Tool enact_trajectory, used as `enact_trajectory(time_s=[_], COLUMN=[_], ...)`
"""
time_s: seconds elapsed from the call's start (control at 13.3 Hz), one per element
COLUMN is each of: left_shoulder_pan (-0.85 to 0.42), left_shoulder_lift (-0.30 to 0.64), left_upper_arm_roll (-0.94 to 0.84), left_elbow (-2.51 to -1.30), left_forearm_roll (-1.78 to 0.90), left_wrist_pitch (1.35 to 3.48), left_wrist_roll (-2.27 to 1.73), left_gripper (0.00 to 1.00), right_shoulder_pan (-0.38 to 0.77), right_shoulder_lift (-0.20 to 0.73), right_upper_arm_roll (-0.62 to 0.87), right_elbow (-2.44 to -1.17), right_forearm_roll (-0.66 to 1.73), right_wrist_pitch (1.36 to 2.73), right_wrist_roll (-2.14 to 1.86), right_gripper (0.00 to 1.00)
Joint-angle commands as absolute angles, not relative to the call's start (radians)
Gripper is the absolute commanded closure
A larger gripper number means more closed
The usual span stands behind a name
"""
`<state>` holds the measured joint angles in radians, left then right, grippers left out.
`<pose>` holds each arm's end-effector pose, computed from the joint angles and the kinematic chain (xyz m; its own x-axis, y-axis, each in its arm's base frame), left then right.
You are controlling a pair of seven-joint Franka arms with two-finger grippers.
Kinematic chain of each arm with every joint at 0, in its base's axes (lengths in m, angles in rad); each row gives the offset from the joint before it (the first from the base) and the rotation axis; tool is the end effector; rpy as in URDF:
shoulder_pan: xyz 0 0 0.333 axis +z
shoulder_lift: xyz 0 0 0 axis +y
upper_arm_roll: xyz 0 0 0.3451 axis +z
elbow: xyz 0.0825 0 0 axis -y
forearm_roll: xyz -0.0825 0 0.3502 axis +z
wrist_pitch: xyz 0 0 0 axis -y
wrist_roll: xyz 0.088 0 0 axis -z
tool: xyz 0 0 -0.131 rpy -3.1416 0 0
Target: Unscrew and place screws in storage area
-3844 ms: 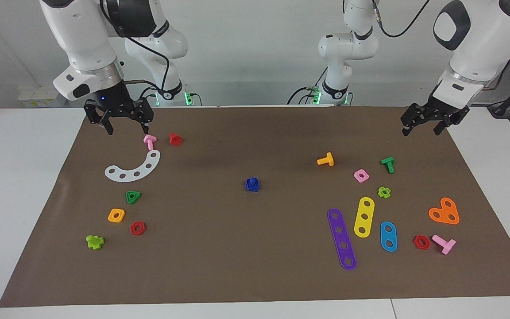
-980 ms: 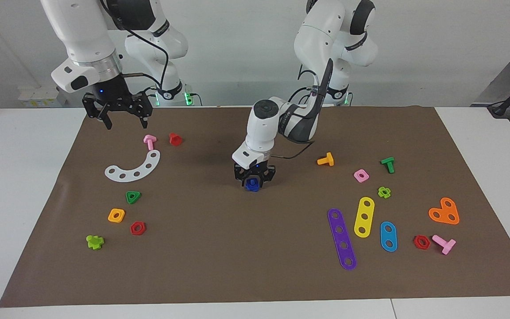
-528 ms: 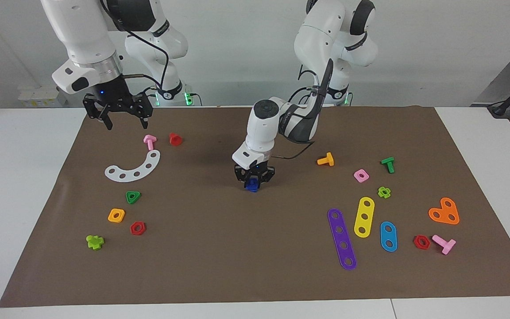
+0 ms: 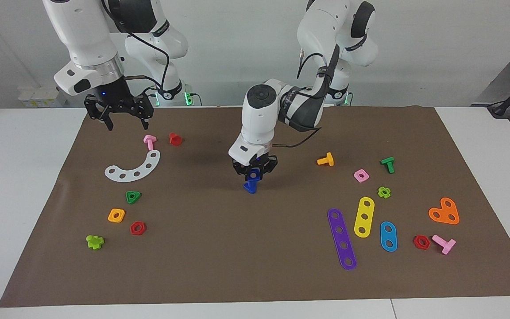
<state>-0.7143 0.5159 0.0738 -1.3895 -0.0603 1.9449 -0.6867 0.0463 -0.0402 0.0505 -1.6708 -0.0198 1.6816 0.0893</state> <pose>0.5462 -0.4265 0.4287 0.9982 0.0571 0.0185 0.0563 -0.9975 0.0418 0.5154 0.0482 0.6162 0.9986 0.0096 0.0526 0.0087 -0.9998 0.0172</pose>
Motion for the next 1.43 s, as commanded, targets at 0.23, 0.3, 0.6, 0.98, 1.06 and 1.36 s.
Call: enact_trajectory(time_s=[0.23, 0.3, 0.6, 0.98, 1.06, 1.36], left_shoulder_pan=[-0.412, -0.358, -0.258, -0.276, -0.276, -0.275], left_shoulder_lift=[0.439, 0.428, 0.309, 0.219, 0.216, 0.219], left_upper_arm_roll=[0.055, 0.058, 0.063, 0.061, 0.061, 0.061], left_elbow=[-1.344, -1.373, -1.702, -1.986, -1.999, -1.988], left_forearm_roll=[-0.094, -0.103, -0.11, -0.11, -0.11, -0.107], left_wrist_pitch=[1.721, 1.718, 1.946, 2.197, 2.204, 2.221], left_wrist_roll=[-0.458, -0.384, -0.222, -0.232, -0.229, -0.216], left_gripper=[0.99, 0.98, 0.93, 0.84, 0.57, 0.0], right_shoulder_pan=[0.13, 0.156, 0.296, 0.394, 0.402, 0.478], right_shoulder_lift=[-0.04, -0.016, 0.104, 0.279, 0.308, 0.409], right_upper_arm_roll=[0.055, 0.055, 0.055, 0.055, 0.055, 0.054], right_elbow=[-1.758, -1.758, -1.75, -1.72, -1.721, -1.726], right_forearm_roll=[-0.038, -0.038, -0.09, -0.117, -0.12, -0.123], right_wrist_pitch=[1.786, 1.801, 1.917, 2.097, 2.135, 2.259], right_wrist_roll=[0.213, 0.247, 0.441, 0.61, 0.614, 0.714], right_gripper=[0.03, 0.03, 0.04, 0.07, 0.1, 0.12])
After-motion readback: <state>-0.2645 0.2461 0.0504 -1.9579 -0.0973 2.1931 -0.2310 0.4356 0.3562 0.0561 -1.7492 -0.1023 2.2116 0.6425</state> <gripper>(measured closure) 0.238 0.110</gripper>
